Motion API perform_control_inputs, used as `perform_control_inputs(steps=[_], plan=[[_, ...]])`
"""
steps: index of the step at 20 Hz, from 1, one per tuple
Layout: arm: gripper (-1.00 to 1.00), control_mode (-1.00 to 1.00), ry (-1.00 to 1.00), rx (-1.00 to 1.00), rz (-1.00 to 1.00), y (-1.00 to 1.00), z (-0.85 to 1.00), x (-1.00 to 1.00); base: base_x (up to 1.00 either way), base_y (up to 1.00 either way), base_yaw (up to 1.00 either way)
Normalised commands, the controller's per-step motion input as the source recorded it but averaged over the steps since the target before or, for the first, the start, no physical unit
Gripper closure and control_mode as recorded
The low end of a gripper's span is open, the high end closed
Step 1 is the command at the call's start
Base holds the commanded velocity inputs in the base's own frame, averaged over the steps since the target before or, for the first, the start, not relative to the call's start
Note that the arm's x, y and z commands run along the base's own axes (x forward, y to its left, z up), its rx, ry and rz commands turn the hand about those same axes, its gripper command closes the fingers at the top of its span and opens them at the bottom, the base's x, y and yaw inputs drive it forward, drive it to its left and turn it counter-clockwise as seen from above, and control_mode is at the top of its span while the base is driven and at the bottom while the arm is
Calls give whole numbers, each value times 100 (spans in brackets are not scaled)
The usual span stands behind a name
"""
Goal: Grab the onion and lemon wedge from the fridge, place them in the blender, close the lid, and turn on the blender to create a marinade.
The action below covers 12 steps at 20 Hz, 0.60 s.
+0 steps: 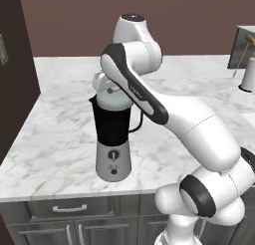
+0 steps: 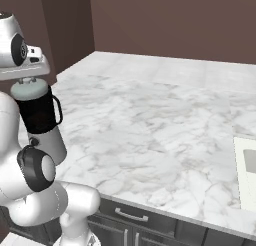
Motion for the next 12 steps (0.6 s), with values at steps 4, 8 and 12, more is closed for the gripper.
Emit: perform_control_inputs(steps=[4,8,12], plan=[[100,-100,-3,0,0,0,0,20,0,0,0],[100,-100,-6,0,0,3,0,16,0,0,0],[100,-100,-7,0,0,16,0,13,0,0,0]])
